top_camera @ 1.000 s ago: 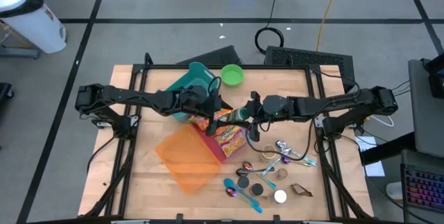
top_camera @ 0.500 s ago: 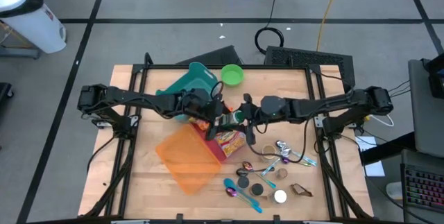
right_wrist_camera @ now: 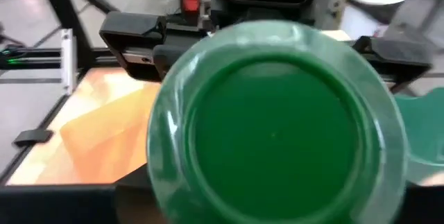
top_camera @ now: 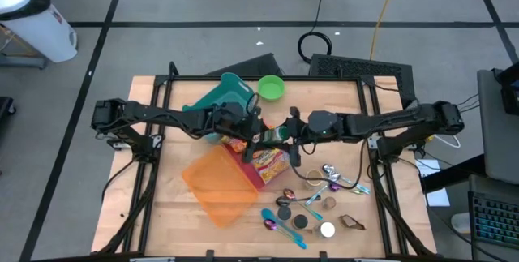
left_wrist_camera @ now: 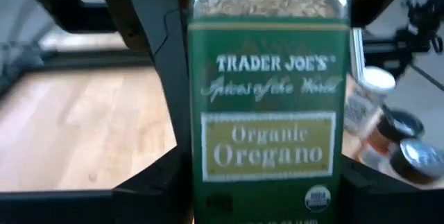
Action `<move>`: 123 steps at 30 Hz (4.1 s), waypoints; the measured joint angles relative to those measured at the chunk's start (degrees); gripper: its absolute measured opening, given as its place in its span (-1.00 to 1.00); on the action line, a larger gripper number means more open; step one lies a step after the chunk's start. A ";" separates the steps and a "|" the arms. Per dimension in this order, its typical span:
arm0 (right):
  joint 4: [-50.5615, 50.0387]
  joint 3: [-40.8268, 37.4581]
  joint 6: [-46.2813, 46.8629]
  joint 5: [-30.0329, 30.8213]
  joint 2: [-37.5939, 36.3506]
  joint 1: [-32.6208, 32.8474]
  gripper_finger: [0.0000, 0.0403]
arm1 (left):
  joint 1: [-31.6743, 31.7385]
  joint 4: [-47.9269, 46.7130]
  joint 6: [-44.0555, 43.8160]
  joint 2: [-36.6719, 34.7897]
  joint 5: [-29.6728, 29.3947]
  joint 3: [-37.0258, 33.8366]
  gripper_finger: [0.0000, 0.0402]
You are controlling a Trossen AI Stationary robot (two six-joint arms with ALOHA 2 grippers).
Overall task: Pick & Place Food Item
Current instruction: Put the green seasoning bottle into the green bin
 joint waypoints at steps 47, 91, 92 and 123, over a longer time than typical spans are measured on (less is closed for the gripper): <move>63.75 -11.88 -1.53 0.31 13.76 -3.12 -0.07 | 5.77 41.95 -5.46 -0.26 7.74 -16.54 0.02; 22.86 -11.94 4.79 0.03 2.70 -1.31 -0.07 | 2.49 -32.60 5.95 2.91 -4.05 19.27 0.68; 22.84 -11.94 4.79 0.04 2.70 -1.32 -0.07 | 2.49 -32.56 6.13 2.93 -3.77 19.24 0.68; 18.21 -11.91 4.77 0.06 -4.62 -1.35 0.81 | 15.52 -41.15 6.52 -12.38 -8.72 19.07 0.03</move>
